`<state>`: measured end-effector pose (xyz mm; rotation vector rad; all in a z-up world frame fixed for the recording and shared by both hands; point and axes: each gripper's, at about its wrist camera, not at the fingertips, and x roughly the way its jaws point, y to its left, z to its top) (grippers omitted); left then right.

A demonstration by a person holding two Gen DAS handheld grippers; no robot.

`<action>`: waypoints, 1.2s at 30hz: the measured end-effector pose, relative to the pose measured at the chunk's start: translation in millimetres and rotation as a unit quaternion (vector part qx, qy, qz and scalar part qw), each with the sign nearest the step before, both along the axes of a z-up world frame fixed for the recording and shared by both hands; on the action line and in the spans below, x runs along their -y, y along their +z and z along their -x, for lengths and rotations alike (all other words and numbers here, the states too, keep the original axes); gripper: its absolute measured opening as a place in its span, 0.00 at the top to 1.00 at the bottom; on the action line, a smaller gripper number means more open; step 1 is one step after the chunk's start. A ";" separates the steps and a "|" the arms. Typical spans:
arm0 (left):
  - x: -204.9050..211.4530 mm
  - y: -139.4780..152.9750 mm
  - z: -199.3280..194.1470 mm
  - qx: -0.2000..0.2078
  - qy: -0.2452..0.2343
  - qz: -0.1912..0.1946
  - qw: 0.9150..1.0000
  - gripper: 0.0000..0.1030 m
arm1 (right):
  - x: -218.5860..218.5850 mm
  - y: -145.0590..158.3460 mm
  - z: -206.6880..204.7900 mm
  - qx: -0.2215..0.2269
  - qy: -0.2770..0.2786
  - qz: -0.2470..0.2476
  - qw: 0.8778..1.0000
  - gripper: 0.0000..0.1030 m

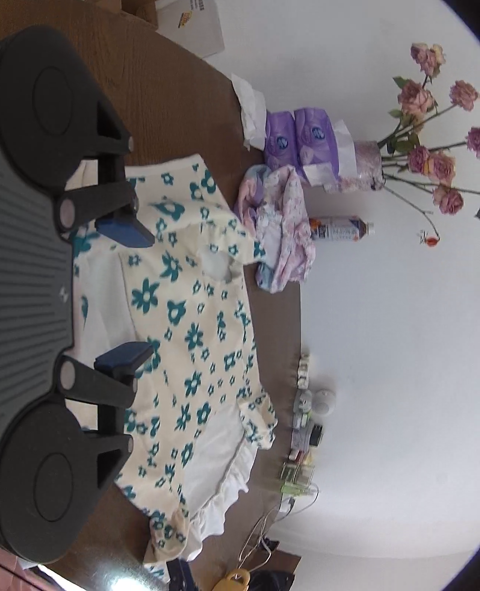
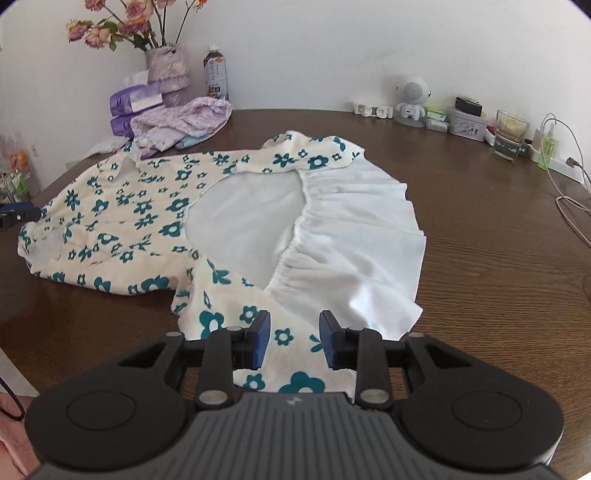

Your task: Fold clothes

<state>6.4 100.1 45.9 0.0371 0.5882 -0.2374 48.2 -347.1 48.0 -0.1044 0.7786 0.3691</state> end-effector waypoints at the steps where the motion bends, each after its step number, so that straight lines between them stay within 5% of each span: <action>1: 4.3 -1.0 1.4 -0.007 -0.012 0.007 1.000 0.46 | -1.3 -2.2 -2.3 -0.004 0.002 0.002 1.000 0.63; 7: 27.4 -14.4 1.4 -0.044 -0.050 0.042 0.997 0.47 | 3.2 -10.3 -0.7 -0.015 0.015 0.012 1.000 0.58; 9: 33.3 -20.7 -2.2 -0.057 -0.048 0.042 0.996 0.47 | 2.9 -12.2 1.4 -0.019 0.027 0.015 0.999 0.62; 11: 37.6 -27.7 -4.4 -0.068 -0.044 0.035 0.996 0.48 | 2.1 -13.6 3.6 -0.022 0.036 0.019 0.999 0.77; 13: 41.1 -33.8 -5.2 -0.077 -0.039 0.023 0.996 0.57 | 2.7 -13.4 6.1 -0.021 0.041 0.019 0.999 0.89; 15: 44.4 -32.6 -2.8 -0.080 -0.040 0.001 0.996 0.78 | 3.9 -12.4 8.5 -0.018 0.046 0.017 0.999 0.94; 16: 44.3 -32.1 -2.2 -0.086 -0.048 0.001 0.995 0.98 | 4.2 -12.0 9.2 -0.017 0.049 0.017 0.999 0.95; 17: 44.6 -31.1 -0.6 -0.088 -0.054 -0.002 0.995 0.99 | 4.5 -11.5 9.5 -0.016 0.050 0.016 0.998 0.95; 30: 44.0 -13.8 19.9 -0.097 -0.104 -0.008 0.990 0.99 | 12.3 0.2 13.3 0.007 0.047 0.044 0.998 0.98; 33: 45.2 -11.8 23.8 -0.079 -0.112 -0.029 0.990 0.84 | 12.8 -0.2 13.3 0.009 0.044 0.042 0.998 0.98; 35: 46.4 -10.2 26.8 -0.066 -0.119 -0.048 0.990 0.57 | 12.9 -1.0 11.9 0.009 0.040 0.040 0.998 0.98; 36: 47.7 -9.7 28.9 -0.062 -0.129 -0.059 0.988 0.55 | 12.7 -1.0 11.2 0.009 0.040 0.039 0.998 0.98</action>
